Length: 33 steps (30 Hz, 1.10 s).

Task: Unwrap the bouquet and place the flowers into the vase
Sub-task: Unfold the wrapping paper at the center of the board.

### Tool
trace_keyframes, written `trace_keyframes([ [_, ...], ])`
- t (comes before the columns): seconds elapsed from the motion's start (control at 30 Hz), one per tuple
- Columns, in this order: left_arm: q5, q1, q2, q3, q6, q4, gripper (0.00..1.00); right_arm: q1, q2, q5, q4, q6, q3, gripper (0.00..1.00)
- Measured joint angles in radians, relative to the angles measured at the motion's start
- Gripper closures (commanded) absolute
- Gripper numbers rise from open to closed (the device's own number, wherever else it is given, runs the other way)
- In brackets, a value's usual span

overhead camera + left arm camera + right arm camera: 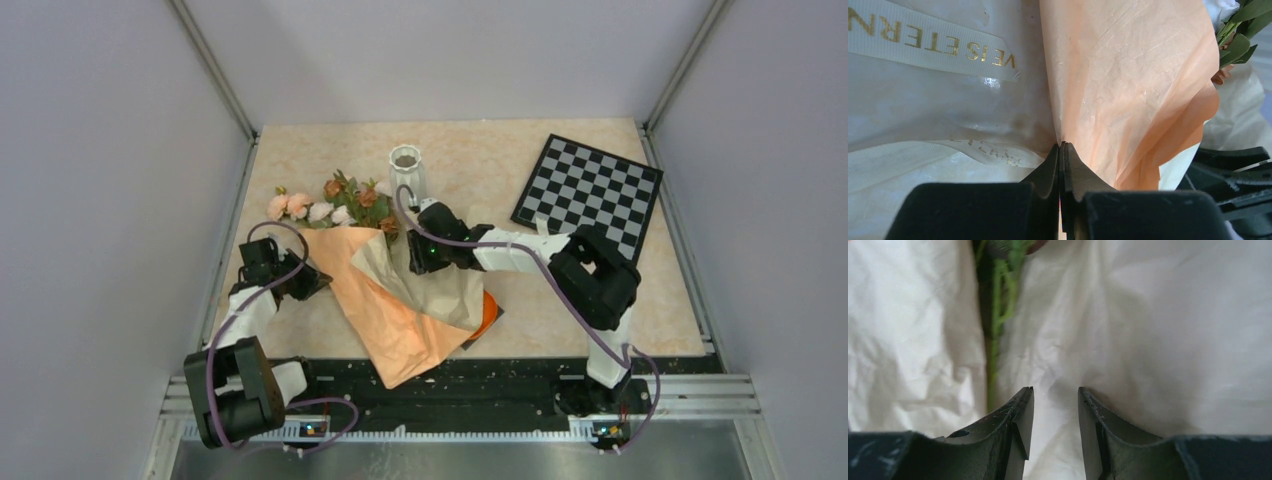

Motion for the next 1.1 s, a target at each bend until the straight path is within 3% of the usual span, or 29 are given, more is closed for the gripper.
trace_keyframes([
  [0.43, -0.035, 0.001, -0.016, 0.000, -0.004, -0.004, 1.00, -0.237, -0.002, -0.016, 0.032, -0.044, -0.067, 0.61],
  [0.93, -0.039, 0.021, -0.035, 0.000, -0.003, -0.020, 1.00, -0.392, -0.123, 0.085, -0.039, -0.103, -0.166, 0.54],
  [1.1, -0.038, 0.024, -0.035, 0.000, -0.003, -0.020, 1.00, -0.399, -0.218, 0.133, -0.089, -0.119, -0.185, 0.46],
])
